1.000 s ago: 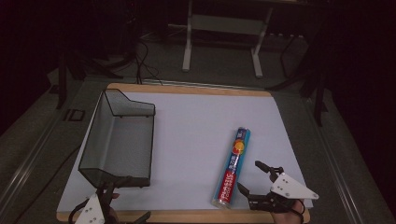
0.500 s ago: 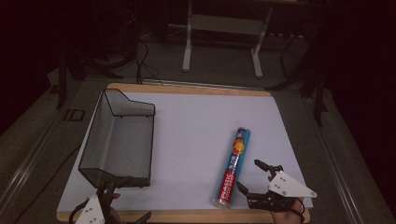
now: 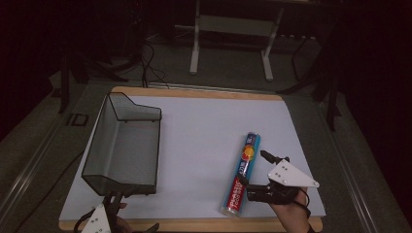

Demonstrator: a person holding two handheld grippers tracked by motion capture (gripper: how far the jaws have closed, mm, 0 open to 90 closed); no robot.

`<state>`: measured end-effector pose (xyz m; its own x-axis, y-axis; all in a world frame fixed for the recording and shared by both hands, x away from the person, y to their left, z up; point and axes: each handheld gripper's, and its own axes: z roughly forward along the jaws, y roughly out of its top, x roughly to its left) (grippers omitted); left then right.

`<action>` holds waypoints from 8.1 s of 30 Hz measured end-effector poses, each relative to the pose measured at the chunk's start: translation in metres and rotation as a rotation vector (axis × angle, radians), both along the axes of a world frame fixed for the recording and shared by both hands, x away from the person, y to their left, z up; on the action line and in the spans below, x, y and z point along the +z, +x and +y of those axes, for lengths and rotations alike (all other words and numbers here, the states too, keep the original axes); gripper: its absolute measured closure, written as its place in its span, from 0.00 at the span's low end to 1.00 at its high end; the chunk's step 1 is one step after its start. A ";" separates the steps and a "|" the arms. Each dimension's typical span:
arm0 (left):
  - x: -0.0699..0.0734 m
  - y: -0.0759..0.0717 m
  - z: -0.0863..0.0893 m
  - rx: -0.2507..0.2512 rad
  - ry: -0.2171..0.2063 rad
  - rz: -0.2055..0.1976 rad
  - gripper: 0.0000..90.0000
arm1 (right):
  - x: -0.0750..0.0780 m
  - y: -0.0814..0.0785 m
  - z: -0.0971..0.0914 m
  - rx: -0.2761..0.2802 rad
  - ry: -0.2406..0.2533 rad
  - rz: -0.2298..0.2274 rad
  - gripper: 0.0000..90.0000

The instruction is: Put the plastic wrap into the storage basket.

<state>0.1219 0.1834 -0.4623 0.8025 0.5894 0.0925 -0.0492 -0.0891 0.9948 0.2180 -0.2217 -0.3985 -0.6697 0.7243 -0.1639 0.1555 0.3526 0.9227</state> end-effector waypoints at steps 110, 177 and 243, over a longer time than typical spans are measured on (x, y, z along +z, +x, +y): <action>-0.003 0.001 -0.008 -0.010 0.041 0.008 0.02 | -0.080 0.119 0.028 -0.503 0.261 0.987 0.35; -0.005 -0.004 -0.007 -0.014 0.066 0.024 0.02 | 0.070 0.184 0.227 -0.139 0.127 0.636 0.35; -0.006 -0.010 -0.001 0.011 0.074 0.024 0.02 | -0.017 0.173 0.336 -0.189 0.008 0.771 0.35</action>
